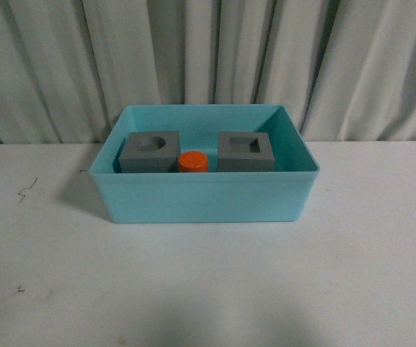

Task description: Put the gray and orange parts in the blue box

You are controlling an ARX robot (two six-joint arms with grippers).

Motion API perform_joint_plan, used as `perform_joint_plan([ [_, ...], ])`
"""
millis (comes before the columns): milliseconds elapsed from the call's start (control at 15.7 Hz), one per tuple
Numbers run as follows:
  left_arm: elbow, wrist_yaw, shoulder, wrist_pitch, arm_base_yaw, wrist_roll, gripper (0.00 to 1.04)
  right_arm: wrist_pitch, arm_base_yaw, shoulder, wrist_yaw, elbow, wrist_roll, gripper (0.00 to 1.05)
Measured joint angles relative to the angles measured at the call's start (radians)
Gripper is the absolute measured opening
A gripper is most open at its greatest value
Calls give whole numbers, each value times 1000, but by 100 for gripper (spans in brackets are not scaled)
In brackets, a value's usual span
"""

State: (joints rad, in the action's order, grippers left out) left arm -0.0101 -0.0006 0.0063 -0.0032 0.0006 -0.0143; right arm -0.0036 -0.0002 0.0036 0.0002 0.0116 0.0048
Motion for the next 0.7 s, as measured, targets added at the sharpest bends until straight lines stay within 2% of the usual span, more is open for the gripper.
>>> perform_joint_plan([
  [700, 0, 0, 0, 0, 0, 0, 98, 0, 0, 0, 0, 0, 0, 98],
])
